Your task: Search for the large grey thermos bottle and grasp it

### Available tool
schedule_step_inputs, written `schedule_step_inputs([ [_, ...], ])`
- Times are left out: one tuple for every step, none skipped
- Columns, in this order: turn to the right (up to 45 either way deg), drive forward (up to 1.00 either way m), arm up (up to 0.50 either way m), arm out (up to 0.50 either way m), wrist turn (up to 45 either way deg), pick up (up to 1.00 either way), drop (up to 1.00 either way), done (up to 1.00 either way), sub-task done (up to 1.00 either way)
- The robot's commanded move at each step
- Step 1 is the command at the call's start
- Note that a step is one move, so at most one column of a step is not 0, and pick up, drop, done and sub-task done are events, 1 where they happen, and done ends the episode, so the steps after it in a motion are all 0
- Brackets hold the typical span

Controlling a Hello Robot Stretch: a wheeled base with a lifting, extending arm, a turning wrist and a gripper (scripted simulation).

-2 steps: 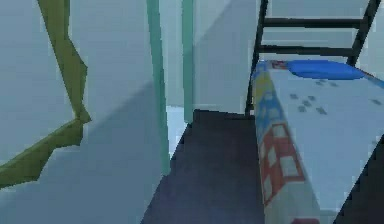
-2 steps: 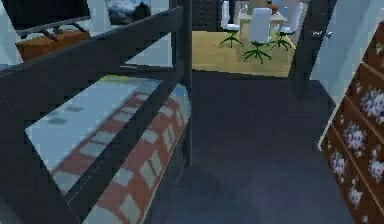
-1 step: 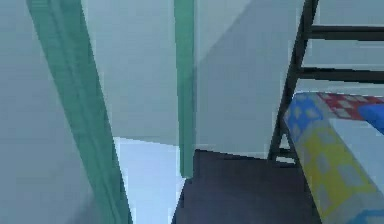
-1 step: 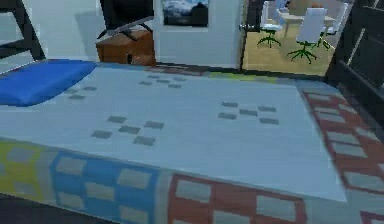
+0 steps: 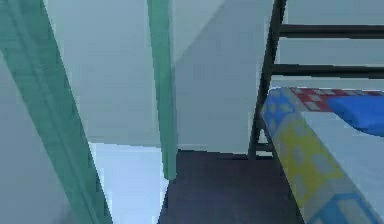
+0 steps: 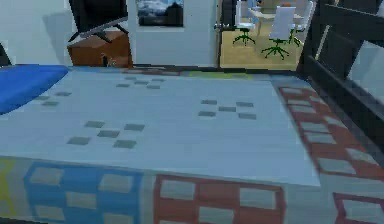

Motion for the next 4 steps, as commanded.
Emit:
schedule_step_inputs([
  [0.0, 0.55, 0.0, 0.0, 0.0, 0.0, 0.0, 0.0, 0.0],
  [-21.0, 0.0, 0.0, 0.0, 0.0, 0.0, 0.0, 0.0, 0.0],
  [0.0, 0.3, 0.0, 0.0, 0.0, 0.0, 0.0, 0.0, 0.0],
  [-45.0, 0.0, 0.0, 0.0, 0.0, 0.0, 0.0, 0.0, 0.0],
])
